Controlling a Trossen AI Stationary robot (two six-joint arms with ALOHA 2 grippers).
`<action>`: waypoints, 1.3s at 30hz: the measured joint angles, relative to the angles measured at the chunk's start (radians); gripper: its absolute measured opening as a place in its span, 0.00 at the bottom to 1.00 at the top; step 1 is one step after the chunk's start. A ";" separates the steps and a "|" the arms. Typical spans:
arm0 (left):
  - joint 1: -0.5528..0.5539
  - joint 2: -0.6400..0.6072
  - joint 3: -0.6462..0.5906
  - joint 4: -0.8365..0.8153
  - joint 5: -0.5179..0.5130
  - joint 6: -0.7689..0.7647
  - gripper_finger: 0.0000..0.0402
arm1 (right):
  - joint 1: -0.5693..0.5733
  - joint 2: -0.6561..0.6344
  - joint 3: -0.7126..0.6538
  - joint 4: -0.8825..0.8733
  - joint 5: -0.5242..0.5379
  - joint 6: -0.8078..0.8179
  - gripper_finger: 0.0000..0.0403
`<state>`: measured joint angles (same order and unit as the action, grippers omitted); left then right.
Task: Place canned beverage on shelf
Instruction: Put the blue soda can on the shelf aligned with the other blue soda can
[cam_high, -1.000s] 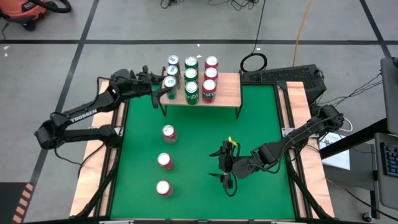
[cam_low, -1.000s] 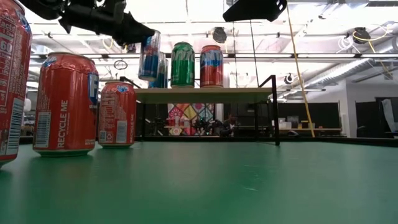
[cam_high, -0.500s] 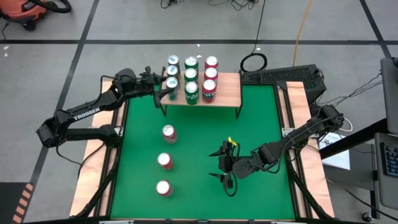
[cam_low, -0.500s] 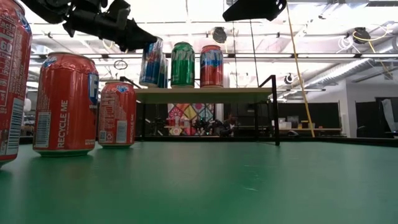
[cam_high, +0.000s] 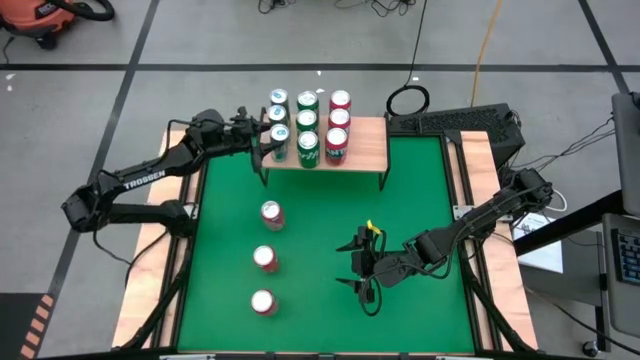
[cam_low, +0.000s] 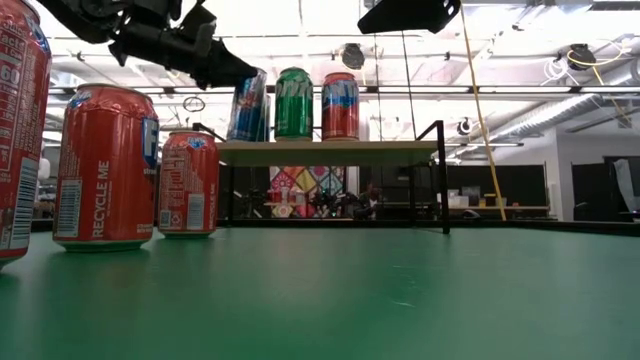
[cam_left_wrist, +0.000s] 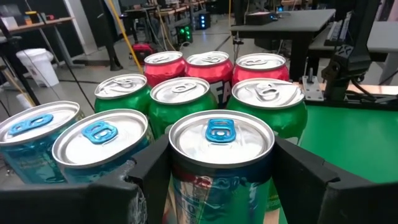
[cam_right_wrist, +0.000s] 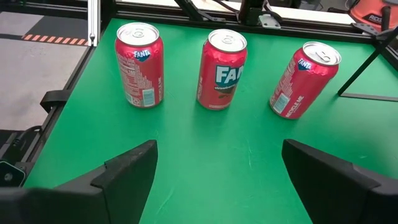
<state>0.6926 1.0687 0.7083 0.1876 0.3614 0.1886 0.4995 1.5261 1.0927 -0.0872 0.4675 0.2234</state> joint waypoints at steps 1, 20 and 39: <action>0.000 0.002 0.000 0.001 0.000 0.000 0.56 | 0.000 0.000 0.000 0.000 0.000 0.000 0.83; 0.000 -0.009 0.000 -0.063 -0.001 0.011 0.57 | 0.000 0.000 0.000 0.000 0.000 0.000 0.83; 0.000 -0.082 -0.007 -0.105 -0.075 0.011 0.70 | 0.000 0.000 0.000 0.000 -0.001 0.000 0.83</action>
<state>0.6926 0.9869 0.7013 0.0828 0.2868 0.2000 0.4995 1.5261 1.0927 -0.0872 0.4667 0.2237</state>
